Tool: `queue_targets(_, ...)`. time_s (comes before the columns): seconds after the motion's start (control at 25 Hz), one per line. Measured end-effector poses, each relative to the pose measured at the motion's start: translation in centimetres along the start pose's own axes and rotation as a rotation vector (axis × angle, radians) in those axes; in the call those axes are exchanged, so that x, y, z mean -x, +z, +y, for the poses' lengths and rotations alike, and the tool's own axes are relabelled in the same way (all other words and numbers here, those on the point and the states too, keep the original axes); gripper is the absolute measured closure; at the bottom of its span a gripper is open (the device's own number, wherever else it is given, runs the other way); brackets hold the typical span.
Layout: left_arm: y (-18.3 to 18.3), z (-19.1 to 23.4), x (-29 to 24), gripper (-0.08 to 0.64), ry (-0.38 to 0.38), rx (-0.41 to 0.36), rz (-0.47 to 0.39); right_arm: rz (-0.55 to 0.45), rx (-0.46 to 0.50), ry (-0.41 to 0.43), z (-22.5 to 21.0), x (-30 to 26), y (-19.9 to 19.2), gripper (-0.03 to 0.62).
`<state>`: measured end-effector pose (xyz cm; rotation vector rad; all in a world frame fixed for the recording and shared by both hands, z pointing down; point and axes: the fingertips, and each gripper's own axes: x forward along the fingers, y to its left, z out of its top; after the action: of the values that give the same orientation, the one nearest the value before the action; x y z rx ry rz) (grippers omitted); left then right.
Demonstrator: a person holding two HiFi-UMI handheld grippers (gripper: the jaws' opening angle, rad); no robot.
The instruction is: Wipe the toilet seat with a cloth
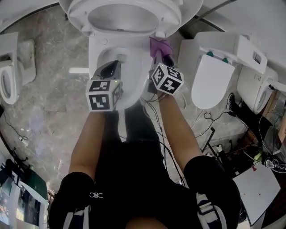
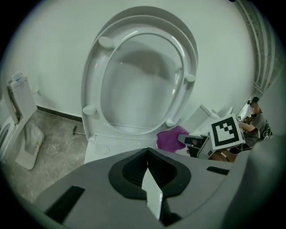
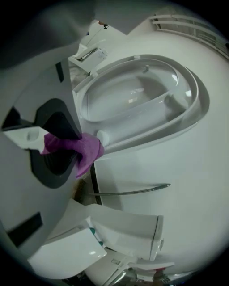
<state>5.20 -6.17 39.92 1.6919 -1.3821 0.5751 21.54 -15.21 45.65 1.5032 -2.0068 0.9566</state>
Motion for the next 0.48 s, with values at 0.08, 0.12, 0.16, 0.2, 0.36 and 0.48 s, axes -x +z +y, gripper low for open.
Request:
queue_targets(0.08, -0.7, 0.3, -1.8, 0.552, 0.002, 0.008, 0.005, 0.002, 0.018, -0.017, -0.7, -1.9, -0.6, 0.525)
queue_targets(0.12, -1.0, 0.5, -2.6, 0.552, 0.003, 0.014, 0.004, 0.003, 0.027, -0.025, -1.0, -2.8, -0.9, 0.525)
queue_targets(0.16, -1.3, 0.8, -3.4, 0.552, 0.003, 0.019, 0.001, 0.004, 0.036, -0.031, -1.2, -3.6, -1.3, 0.525)
queue_targets(0.2, -1.7, 1.1, -4.1, 0.552, 0.002, 0.025, -0.003, 0.005, 0.044, -0.038, -1.3, -4.5, -1.8, 0.525)
queue_targets(0.36, -4.1, 2.1, -6.3, 0.552, -0.001, 0.063, -0.005, 0.024, 0.08, -0.061, -2.0, -7.5, -3.9, 0.525)
queue_targets(0.48, -5.9, 3.0, -7.5, 0.552, -0.003, 0.091, -0.001, 0.037, 0.111, -0.055, -2.1, -10.1, -5.1, 0.525)
